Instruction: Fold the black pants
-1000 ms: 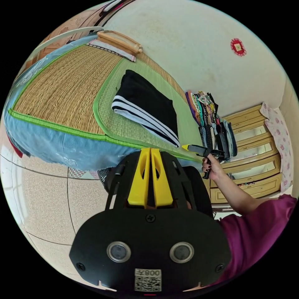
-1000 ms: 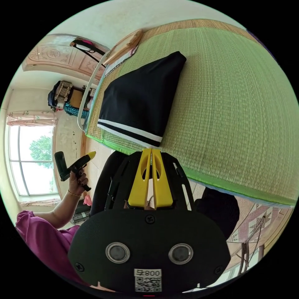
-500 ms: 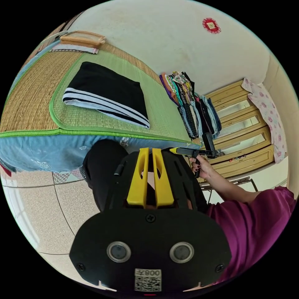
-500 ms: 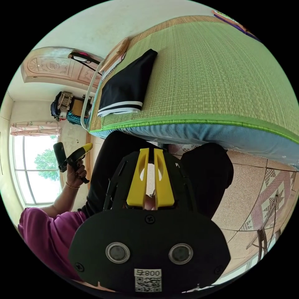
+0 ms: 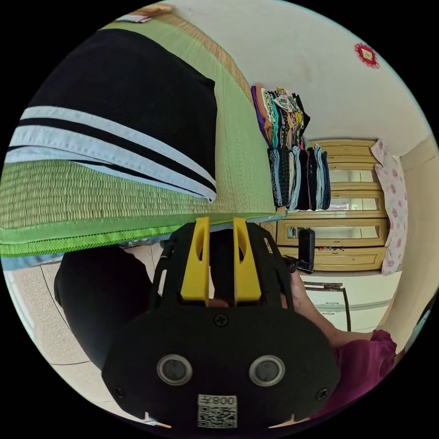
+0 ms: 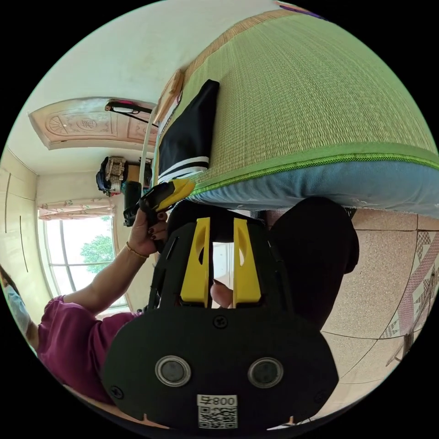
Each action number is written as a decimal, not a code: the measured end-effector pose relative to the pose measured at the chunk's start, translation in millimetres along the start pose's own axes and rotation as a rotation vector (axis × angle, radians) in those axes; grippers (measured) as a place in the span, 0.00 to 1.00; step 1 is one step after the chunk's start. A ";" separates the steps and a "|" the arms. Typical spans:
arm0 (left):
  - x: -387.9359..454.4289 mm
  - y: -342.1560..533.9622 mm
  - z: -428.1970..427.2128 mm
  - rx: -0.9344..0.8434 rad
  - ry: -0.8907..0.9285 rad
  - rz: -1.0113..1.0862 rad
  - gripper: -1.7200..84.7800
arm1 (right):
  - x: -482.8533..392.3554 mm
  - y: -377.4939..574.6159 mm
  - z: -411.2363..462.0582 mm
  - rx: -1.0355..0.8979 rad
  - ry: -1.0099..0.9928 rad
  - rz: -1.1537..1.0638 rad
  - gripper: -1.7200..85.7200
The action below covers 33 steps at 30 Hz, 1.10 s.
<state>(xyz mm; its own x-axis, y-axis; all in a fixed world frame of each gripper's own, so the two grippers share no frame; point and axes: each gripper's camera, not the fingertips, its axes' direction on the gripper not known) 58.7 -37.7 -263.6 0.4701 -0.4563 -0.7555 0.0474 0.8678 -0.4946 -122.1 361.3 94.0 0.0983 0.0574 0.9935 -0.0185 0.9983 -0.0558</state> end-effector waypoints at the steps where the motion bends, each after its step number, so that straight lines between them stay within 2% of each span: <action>1: -4.2 -3.6 4.1 0.005 0.004 -0.016 0.11 | 4.4 0.9 -2.2 0.000 -0.016 0.007 0.12; 10: -25.7 2.0 10.8 0.040 0.058 -0.067 0.05 | 16.0 -6.8 -8.5 0.010 -0.118 0.020 0.13; 20: -21.8 46.0 -10.0 0.052 0.143 -0.041 0.03 | 5.9 -32.1 20.9 0.014 -0.305 0.059 0.14; 33: 9.5 96.3 -15.4 -0.061 0.168 0.072 0.04 | -25.7 -11.6 47.8 0.023 -0.476 0.142 0.12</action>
<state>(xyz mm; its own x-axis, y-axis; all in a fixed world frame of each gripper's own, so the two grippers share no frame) 54.2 38.5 -325.0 0.3165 -0.4243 -0.8484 -0.0371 0.8882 -0.4580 -171.9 347.7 73.8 -0.3716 0.1747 0.9118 -0.0215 0.9803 -0.1966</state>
